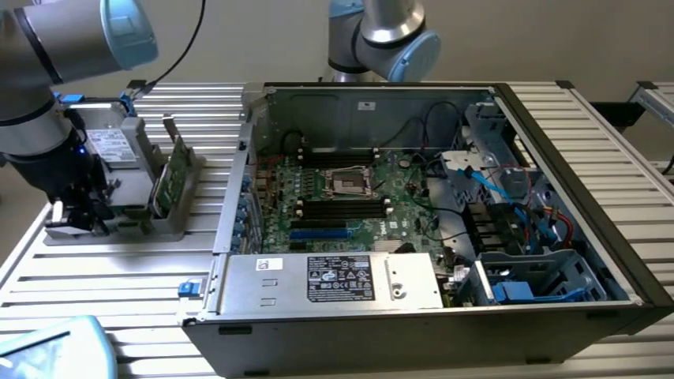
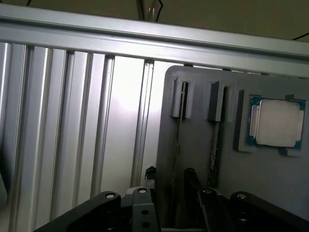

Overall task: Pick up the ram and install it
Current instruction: 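Pick up the ram and move it above insertion slot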

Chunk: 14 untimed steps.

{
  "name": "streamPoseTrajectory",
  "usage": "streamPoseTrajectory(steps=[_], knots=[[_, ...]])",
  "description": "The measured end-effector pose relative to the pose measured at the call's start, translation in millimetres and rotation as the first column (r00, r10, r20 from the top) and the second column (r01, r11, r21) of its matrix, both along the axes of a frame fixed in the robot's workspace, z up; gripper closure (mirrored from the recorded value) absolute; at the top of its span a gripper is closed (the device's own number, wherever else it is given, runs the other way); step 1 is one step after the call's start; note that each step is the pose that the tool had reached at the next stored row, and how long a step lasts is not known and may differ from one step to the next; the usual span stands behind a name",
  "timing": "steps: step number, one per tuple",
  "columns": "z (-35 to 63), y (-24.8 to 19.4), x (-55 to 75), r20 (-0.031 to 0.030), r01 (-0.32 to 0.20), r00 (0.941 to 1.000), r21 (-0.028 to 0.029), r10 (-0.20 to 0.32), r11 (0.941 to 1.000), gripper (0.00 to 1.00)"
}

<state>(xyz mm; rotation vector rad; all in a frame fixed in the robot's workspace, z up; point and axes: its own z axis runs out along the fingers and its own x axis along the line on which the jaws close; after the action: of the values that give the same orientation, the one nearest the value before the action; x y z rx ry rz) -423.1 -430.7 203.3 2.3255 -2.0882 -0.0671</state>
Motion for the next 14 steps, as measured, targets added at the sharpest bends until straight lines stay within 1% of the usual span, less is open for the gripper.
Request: streamPoseTrajectory(steps=[4, 6, 7, 8, 9, 10, 14], knots=[[-7.1, 0.0, 0.0, 0.0006, -0.002, 1.0000, 0.0012, 0.002, 1.0000, 0.63], [-9.9, 0.0, -0.1, 0.0010, -0.002, 1.0000, 0.0055, 0.002, 1.0000, 0.63], [-10.7, 0.0, 0.0, 0.0010, -0.002, 1.0000, 0.0097, 0.002, 1.0000, 0.63], [-11.6, 0.0, 0.0, 0.0012, -0.002, 1.0000, 0.0166, 0.002, 0.9999, 0.63], [-12.1, 0.0, 0.1, 0.0013, -0.002, 1.0000, 0.0252, 0.002, 0.9997, 0.63], [-12.3, 0.1, 0.1, 0.0013, -0.002, 1.0000, 0.0290, 0.002, 0.9996, 0.63], [-12.3, 0.0, 0.1, 0.0013, -0.002, 1.0000, 0.0291, 0.002, 0.9996, 0.63]])
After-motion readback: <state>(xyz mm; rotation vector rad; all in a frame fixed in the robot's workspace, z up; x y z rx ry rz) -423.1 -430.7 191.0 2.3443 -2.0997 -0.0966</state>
